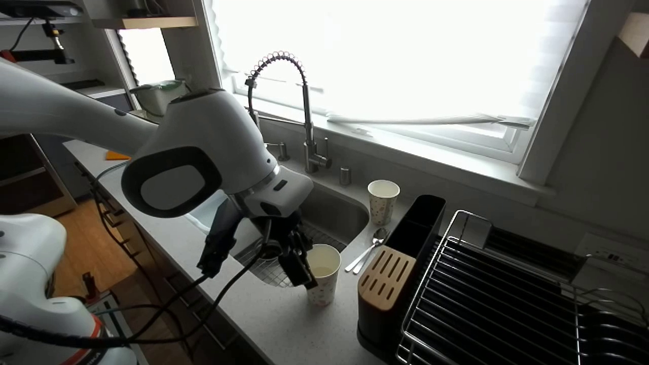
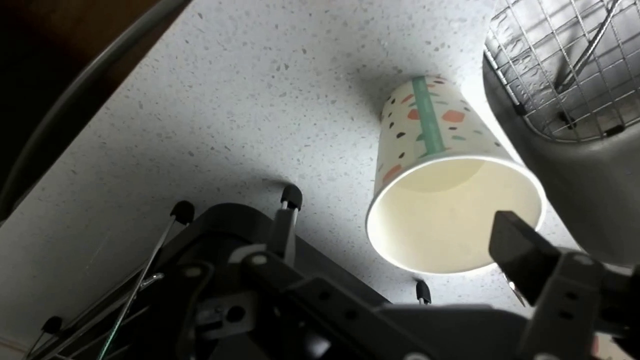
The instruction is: Pour the water out of the two cups into the sink
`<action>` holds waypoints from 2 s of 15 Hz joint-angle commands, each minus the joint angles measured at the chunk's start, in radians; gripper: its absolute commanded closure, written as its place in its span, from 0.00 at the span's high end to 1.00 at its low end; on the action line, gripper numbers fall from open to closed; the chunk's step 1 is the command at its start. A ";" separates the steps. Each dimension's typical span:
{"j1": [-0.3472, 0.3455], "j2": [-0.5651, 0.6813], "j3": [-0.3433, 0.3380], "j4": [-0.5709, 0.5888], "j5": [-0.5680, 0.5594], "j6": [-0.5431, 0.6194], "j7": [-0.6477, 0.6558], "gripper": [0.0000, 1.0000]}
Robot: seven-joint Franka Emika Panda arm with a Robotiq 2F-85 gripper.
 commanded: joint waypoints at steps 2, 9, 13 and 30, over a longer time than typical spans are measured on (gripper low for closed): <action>-0.005 0.062 0.005 0.002 0.037 0.042 0.041 1.00; -0.003 0.107 0.002 0.007 0.047 0.063 0.066 0.49; -0.003 0.115 0.003 0.009 0.052 0.064 0.069 0.17; 0.004 -0.039 0.297 0.089 -0.208 0.030 0.162 0.01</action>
